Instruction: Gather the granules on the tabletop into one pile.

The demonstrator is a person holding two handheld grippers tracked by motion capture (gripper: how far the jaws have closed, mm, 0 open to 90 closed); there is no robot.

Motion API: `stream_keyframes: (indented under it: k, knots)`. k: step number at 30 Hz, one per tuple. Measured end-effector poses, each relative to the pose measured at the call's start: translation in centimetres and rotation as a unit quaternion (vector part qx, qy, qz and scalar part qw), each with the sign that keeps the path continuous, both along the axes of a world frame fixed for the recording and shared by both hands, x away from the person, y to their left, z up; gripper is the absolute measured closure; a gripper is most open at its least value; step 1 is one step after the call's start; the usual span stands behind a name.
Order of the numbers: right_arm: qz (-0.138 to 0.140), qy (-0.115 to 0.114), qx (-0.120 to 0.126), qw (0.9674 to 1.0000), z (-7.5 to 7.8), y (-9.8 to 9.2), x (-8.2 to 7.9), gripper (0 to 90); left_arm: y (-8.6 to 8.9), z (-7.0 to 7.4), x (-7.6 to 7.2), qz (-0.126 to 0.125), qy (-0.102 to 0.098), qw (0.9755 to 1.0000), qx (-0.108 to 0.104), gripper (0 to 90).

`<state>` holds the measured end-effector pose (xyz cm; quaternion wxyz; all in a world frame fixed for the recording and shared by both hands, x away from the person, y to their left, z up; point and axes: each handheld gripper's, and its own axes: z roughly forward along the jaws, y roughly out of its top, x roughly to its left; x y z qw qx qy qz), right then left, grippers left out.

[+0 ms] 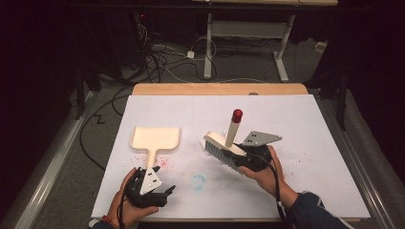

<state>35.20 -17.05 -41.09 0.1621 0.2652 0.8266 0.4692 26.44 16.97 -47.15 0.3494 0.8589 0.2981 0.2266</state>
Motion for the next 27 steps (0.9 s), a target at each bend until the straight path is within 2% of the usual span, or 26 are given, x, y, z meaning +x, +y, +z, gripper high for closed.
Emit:
stream_keyframes:
  k: [4,7,10,12,15,19,23,27]
  knots:
    - [-0.006,-0.014,0.015,0.9998,1.7,-1.7,-0.8,67.8,0.0,0.0,-0.1,-0.001,-0.006,1.0000,0.005,20.9]
    - [-0.019,-0.027,0.012,0.9994,2.6,-3.3,-1.3,67.8,-0.1,0.1,-0.2,0.000,-0.002,1.0000,0.001,20.9]
    - [-0.030,-0.027,0.012,0.9991,3.1,-5.4,-1.7,67.8,0.0,0.1,-0.1,-0.001,-0.006,1.0000,0.004,20.9]
    - [-0.045,-0.032,0.000,0.9985,3.2,-6.7,-2.1,67.8,-0.1,0.1,-0.1,0.000,-0.002,1.0000,0.002,20.8]
    - [-0.053,-0.021,-0.010,0.9983,2.9,-8.6,-2.6,67.8,-0.1,0.1,-0.1,-0.001,-0.007,1.0000,0.004,20.9]
    - [-0.070,-0.018,-0.032,0.9969,2.2,-10.5,-3.1,67.8,-0.2,0.1,-0.1,-0.001,-0.008,1.0000,0.006,20.8]
    - [-0.088,-0.009,-0.050,0.9949,1.4,-11.7,-3.1,67.8,-0.3,0.1,0.0,-0.002,-0.007,0.9999,0.008,20.9]
    - [-0.105,-0.011,-0.074,0.9917,0.7,-12.4,-2.7,67.8,-0.3,0.1,0.0,-0.002,-0.006,0.9999,0.008,20.9]
